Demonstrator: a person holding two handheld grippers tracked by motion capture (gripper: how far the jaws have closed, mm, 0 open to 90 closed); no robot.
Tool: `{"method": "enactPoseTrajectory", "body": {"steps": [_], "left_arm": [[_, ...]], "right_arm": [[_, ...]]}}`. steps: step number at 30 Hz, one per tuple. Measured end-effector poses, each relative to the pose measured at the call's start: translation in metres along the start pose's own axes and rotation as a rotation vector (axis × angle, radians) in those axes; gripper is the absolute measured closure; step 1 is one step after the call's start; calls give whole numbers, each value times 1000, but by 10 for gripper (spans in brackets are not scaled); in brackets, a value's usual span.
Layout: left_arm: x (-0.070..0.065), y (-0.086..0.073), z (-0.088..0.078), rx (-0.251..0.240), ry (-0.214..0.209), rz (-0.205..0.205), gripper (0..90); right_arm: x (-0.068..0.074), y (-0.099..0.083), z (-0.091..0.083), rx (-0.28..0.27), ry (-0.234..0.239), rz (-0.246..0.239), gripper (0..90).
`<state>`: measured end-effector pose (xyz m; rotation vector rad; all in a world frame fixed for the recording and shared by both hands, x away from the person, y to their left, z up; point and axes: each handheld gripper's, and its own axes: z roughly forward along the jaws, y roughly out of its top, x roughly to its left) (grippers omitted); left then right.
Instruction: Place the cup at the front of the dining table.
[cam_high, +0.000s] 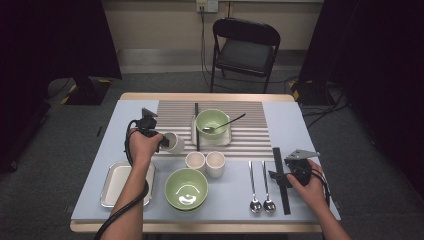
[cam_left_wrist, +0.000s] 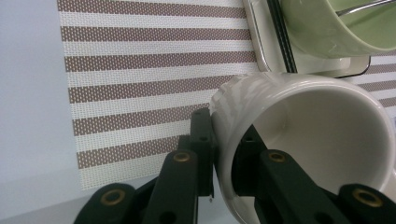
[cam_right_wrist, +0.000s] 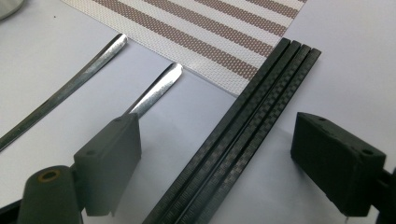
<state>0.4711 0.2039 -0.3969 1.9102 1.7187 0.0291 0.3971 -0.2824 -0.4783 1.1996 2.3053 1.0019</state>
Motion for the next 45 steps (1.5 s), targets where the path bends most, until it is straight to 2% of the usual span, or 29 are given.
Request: {"method": "enactPoseTrajectory", "body": {"steps": [8, 21, 26, 29, 35, 45], "left_arm": [[1, 1, 0, -10, 1, -15, 822], [5, 6, 1, -9, 19, -17, 822], [5, 9, 4, -6, 17, -11, 822], [3, 10, 6, -8, 16, -23, 822], [3, 13, 10, -1, 13, -13, 822], [-1, 17, 14, -10, 3, -29, 822]], "right_arm": [[0, 0, 0, -1, 0, -2, 153], [0, 0, 0, 0, 0, 0, 153], [0, 0, 0, 0, 0, -1, 153], [0, 0, 0, 0, 1, -3, 152], [0, 0, 0, 0, 1, -3, 152], [0, 0, 0, 0, 1, -3, 152]]}}
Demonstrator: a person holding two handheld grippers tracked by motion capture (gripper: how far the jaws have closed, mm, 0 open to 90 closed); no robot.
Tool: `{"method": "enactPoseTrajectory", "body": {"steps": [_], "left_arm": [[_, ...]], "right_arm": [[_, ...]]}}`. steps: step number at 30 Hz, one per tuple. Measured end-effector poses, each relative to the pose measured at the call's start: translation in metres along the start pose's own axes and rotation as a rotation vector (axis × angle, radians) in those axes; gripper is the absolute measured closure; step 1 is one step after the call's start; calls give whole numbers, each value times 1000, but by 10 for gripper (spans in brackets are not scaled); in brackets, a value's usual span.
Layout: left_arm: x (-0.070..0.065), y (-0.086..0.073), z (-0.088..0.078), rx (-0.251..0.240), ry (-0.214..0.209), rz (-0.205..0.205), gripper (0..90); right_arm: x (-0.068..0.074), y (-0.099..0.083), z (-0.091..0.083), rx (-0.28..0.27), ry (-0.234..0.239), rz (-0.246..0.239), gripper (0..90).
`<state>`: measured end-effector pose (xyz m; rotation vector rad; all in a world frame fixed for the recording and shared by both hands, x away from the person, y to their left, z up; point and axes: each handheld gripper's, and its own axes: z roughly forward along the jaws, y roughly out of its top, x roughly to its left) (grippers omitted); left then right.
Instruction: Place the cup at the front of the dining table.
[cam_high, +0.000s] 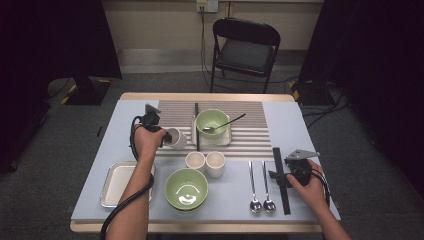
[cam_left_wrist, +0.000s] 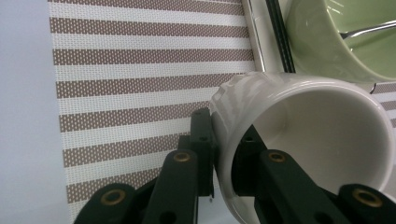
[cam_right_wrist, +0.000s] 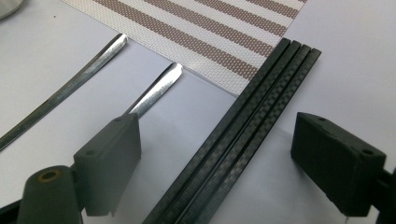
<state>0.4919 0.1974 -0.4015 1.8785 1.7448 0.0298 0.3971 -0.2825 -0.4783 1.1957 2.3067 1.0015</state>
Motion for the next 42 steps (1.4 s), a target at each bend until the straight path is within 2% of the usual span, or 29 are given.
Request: {"method": "enactPoseTrajectory", "body": {"steps": [22, 24, 26, 33, 38, 42], "left_arm": [[-6, 7, 6, -7, -4, 6, 822], [-6, 7, 7, -15, 4, -5, 822], [-4, 7, 8, -9, -4, -2, 823], [0, 6, 12, -22, 1, -27, 823], [2, 6, 13, -21, 6, -23, 823], [4, 6, 14, -29, 11, -35, 823]], "right_arm": [[0, 0, 0, 0, 0, -3, 152], [0, 0, 0, 0, 0, -3, 152], [0, 0, 0, 0, 0, -3, 152], [0, 0, 0, 0, 0, -3, 152], [0, 0, 0, 0, 0, -3, 153], [0, 0, 0, 0, 0, -3, 152]]}}
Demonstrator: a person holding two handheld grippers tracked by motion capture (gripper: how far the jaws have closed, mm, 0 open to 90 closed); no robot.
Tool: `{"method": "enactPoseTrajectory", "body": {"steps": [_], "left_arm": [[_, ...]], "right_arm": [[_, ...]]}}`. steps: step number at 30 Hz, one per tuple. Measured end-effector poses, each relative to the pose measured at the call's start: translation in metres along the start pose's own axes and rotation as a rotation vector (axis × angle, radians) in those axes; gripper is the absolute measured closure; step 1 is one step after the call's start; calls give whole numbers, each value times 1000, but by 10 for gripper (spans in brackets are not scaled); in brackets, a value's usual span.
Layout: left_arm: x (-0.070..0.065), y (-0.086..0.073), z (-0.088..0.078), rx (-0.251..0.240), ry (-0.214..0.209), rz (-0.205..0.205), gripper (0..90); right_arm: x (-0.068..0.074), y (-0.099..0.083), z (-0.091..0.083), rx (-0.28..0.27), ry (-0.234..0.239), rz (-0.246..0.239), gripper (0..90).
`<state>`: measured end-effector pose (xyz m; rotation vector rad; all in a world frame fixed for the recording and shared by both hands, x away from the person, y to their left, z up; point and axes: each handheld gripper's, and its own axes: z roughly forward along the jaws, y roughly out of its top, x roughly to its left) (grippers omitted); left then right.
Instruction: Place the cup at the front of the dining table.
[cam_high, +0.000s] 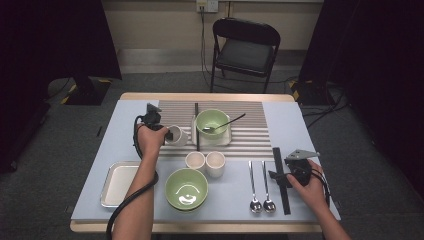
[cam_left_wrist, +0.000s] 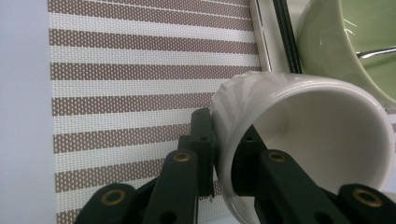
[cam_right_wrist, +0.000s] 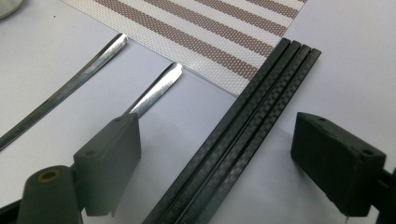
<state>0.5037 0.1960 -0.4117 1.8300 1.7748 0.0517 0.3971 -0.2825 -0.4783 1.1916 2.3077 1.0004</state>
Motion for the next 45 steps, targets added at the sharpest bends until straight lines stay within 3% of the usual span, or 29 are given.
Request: {"method": "enactPoseTrajectory", "body": {"steps": [24, 40, 45], "left_arm": [[13, -1, 8, -28, 26, -47, 823], [18, -1, 11, -45, 73, -63, 822], [20, -2, 12, -48, 61, -83, 820]], "right_arm": [[0, 0, 0, 0, 1, 2, 152], [0, 0, 0, 0, 0, 1, 152], [0, 0, 0, 0, 1, 2, 152]]}}
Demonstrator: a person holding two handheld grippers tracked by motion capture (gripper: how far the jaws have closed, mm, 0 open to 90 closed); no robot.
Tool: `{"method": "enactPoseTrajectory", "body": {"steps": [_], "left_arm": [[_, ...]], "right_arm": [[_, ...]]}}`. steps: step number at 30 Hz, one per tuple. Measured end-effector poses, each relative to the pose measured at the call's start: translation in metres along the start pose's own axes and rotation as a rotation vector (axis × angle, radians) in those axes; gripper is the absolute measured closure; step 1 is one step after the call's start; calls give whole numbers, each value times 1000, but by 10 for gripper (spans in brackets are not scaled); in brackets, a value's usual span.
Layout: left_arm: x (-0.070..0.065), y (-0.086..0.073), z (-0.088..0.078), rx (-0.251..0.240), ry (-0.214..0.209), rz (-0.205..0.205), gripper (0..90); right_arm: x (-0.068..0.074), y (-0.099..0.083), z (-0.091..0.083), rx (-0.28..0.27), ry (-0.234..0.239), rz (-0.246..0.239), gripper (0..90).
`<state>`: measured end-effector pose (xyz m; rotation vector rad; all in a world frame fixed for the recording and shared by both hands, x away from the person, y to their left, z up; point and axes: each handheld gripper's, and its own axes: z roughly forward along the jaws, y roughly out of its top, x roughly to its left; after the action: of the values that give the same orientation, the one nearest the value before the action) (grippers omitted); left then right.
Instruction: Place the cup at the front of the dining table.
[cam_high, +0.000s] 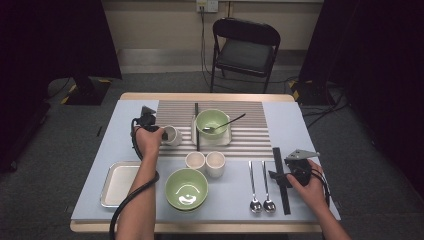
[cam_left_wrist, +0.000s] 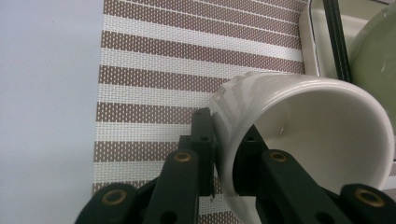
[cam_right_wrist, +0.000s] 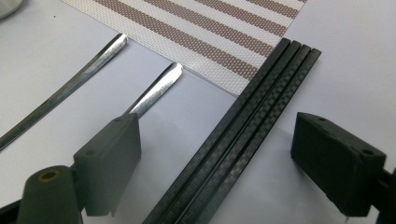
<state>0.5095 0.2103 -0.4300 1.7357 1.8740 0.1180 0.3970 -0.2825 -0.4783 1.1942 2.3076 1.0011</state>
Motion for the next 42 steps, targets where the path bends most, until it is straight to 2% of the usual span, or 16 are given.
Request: {"method": "enactPoseTrajectory", "body": {"steps": [13, 18, 22, 34, 37, 42], "left_arm": [[-5, 0, 0, -22, 33, 5, 811], [-6, 1, 0, -33, 17, 11, 798], [-8, 2, 0, -37, 27, 24, 786], [-13, 3, -3, -69, 19, 21, 740], [-14, 6, -6, -74, 23, 39, 728], [-18, 7, -6, -85, 22, 35, 710]], "right_arm": [[0, 0, 0, 0, -1, -2, 152], [0, 0, 0, 0, 0, -2, 152], [0, 0, 0, 0, -1, -3, 152], [0, 0, 0, 0, -1, -3, 152], [0, 0, 0, 0, -3, -3, 152], [0, 0, 0, 0, -3, -4, 152]]}}
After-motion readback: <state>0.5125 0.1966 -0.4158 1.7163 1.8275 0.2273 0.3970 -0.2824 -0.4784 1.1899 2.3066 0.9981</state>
